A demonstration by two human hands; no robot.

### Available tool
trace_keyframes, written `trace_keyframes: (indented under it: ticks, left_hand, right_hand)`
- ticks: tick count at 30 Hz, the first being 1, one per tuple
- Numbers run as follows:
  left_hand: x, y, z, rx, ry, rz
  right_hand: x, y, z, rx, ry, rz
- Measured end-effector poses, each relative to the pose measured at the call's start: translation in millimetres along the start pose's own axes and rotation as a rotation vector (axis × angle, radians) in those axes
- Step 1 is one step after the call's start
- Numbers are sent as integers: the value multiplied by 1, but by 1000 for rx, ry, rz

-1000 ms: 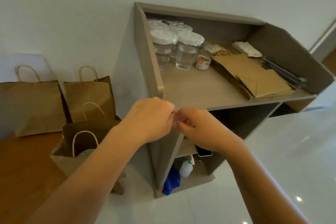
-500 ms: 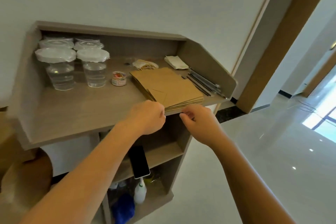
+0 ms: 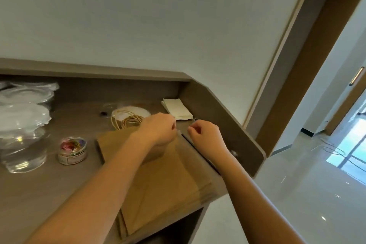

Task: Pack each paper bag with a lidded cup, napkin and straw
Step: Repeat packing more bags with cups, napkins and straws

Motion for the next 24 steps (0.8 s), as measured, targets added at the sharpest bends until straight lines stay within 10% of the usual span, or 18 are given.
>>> trace_keyframes:
  ticks: [24]
  left_hand:
    - [54,119,-60,-397,-531,155]
  right_hand:
    - [118,200,41,-66,-360,-46]
Point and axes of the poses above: each hand's wrist, its own y-axis towards the middle knuckle, its own x-axis out of the palm, z = x × y, the point moved 6 cm from there along y, towards the middle knuckle, and after that the axes turned 7 degrees about -y, right-handed, at the moved point
